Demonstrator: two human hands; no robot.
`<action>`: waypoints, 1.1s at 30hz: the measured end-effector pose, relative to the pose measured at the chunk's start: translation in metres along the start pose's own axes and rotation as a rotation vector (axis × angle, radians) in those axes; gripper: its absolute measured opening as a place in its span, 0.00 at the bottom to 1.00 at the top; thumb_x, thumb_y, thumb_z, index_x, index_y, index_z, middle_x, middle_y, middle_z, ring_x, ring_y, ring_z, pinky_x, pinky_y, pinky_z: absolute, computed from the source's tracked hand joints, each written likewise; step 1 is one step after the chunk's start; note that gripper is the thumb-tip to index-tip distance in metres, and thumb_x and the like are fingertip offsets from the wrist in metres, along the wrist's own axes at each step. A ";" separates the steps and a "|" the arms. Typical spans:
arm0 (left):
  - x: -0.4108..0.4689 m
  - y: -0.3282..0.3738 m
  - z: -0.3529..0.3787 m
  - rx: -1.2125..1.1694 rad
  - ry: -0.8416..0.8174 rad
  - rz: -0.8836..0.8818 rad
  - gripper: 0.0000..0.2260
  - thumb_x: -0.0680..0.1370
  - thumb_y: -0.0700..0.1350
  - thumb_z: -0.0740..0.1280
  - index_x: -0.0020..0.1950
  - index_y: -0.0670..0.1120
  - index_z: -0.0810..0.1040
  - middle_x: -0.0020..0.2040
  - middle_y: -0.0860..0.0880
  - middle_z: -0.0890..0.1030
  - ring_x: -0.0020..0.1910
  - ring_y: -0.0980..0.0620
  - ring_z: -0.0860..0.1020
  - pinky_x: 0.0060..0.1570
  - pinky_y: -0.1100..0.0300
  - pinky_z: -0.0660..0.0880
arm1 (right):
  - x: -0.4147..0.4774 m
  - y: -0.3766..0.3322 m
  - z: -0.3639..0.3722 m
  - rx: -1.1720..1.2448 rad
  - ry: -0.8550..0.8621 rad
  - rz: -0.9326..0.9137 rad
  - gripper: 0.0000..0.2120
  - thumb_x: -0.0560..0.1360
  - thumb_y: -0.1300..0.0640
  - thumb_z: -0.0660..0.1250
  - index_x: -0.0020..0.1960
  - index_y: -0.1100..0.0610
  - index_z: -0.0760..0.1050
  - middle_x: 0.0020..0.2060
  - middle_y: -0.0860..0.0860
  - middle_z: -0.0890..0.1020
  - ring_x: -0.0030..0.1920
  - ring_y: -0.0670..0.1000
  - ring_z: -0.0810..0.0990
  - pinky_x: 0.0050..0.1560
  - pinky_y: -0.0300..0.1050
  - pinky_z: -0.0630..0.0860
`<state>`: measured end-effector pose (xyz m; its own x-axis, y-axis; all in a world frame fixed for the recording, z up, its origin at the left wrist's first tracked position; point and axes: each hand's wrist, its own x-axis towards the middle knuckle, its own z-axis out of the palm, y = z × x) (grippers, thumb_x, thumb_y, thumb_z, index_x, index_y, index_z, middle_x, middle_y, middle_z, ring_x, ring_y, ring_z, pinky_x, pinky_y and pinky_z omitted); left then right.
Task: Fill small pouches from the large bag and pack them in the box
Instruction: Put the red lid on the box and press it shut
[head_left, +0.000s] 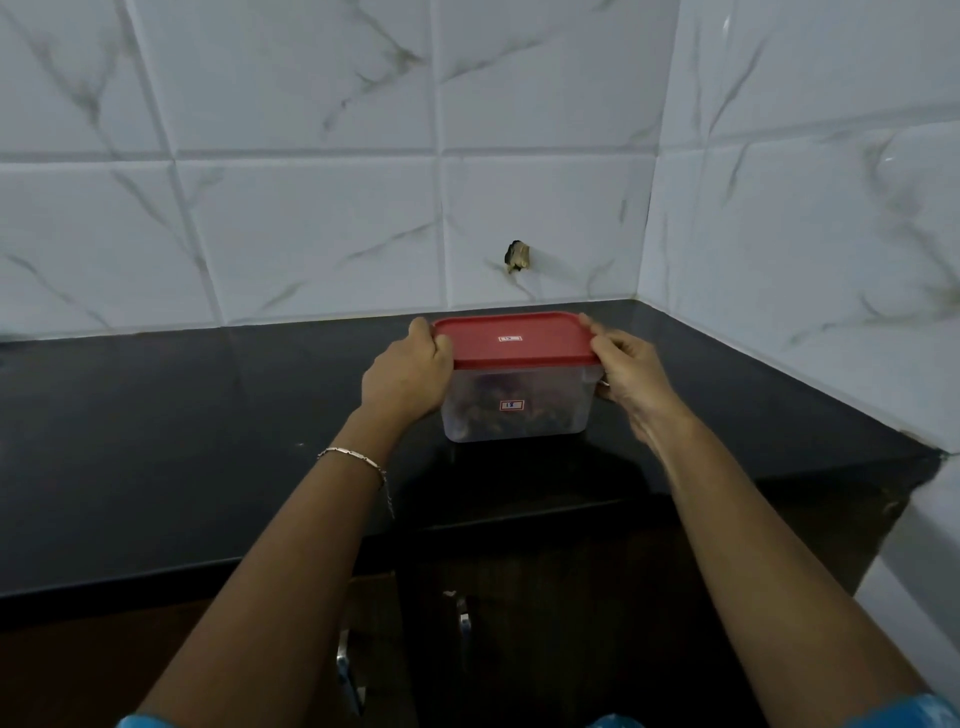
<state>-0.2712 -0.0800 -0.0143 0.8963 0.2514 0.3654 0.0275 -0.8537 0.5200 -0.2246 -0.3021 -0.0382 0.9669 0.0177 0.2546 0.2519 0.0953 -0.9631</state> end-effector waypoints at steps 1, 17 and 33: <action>0.001 0.000 -0.001 0.014 -0.009 -0.004 0.14 0.81 0.49 0.49 0.57 0.42 0.68 0.54 0.39 0.78 0.46 0.40 0.72 0.47 0.51 0.67 | 0.002 0.000 0.000 -0.017 0.006 -0.007 0.11 0.81 0.58 0.61 0.58 0.56 0.80 0.63 0.40 0.77 0.57 0.46 0.78 0.40 0.35 0.76; 0.055 0.023 -0.017 0.233 -0.383 -0.100 0.27 0.79 0.48 0.57 0.75 0.40 0.51 0.77 0.41 0.49 0.70 0.35 0.63 0.63 0.43 0.71 | 0.040 -0.043 -0.025 -0.575 -0.260 0.246 0.29 0.74 0.55 0.65 0.74 0.50 0.63 0.53 0.49 0.81 0.55 0.48 0.79 0.59 0.50 0.75; 0.136 0.002 0.040 0.347 -0.448 0.044 0.25 0.82 0.54 0.46 0.63 0.38 0.73 0.67 0.37 0.73 0.64 0.38 0.72 0.61 0.50 0.67 | 0.138 -0.011 0.039 -1.080 -0.443 0.088 0.30 0.84 0.45 0.45 0.59 0.66 0.76 0.61 0.61 0.77 0.61 0.57 0.76 0.53 0.43 0.65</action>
<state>-0.1312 -0.0656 0.0059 0.9980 0.0589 -0.0221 0.0622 -0.9779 0.1997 -0.0952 -0.2622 0.0112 0.9374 0.3480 -0.0137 0.2952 -0.8148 -0.4989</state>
